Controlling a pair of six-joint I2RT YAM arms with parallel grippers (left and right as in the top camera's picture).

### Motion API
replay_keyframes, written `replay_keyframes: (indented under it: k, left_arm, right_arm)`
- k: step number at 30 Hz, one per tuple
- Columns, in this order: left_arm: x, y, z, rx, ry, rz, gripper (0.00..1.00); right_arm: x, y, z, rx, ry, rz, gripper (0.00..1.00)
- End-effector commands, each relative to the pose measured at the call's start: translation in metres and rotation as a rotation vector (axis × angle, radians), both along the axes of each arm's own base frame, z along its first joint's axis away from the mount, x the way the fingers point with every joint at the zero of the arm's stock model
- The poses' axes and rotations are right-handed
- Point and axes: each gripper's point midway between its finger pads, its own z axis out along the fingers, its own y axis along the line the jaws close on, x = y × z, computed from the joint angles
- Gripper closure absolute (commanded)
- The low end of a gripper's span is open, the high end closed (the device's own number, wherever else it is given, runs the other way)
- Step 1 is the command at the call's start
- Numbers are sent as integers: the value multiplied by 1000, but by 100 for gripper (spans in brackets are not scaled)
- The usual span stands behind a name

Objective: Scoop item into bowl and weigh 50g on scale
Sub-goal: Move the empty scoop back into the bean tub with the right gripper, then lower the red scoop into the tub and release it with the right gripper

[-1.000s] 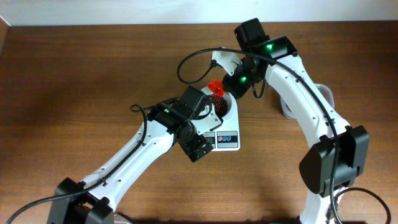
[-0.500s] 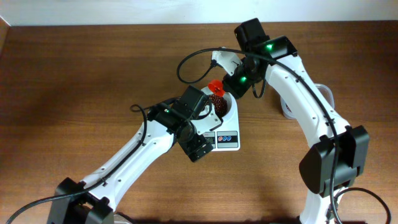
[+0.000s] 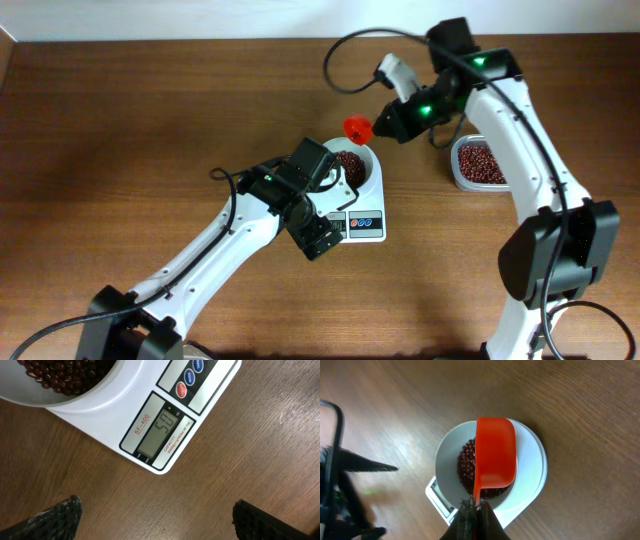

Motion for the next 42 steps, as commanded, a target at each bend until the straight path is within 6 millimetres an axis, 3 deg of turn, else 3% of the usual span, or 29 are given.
replay_keyframes:
  k: [1, 8, 17, 23, 31, 36, 42]
  left_arm:
    - [-1, 1, 0, 4, -5, -14, 1]
    - [-1, 1, 0, 4, -5, -14, 1]
    - [-1, 1, 0, 4, -5, -14, 1]
    - [-1, 1, 0, 4, -5, -14, 1]
    - [-1, 1, 0, 4, -5, -14, 1]
    - [-1, 1, 0, 4, -5, -14, 1]
    - [-1, 1, 0, 4, -5, -14, 1]
  right_arm:
    - [2, -5, 18, 112, 70, -73, 96]
    - [11, -75, 13, 111, 152, -254, 96]
    - [-11, -158, 5, 99, 324, -466, 96]
    - [-23, -204, -17, -118, 348, -552, 96]
    - [-35, -243, -37, -362, 426, -754, 96]
    - [-18, -235, -70, -313, 384, -761, 96]
    - [-23, -231, -97, -299, 406, -753, 96]
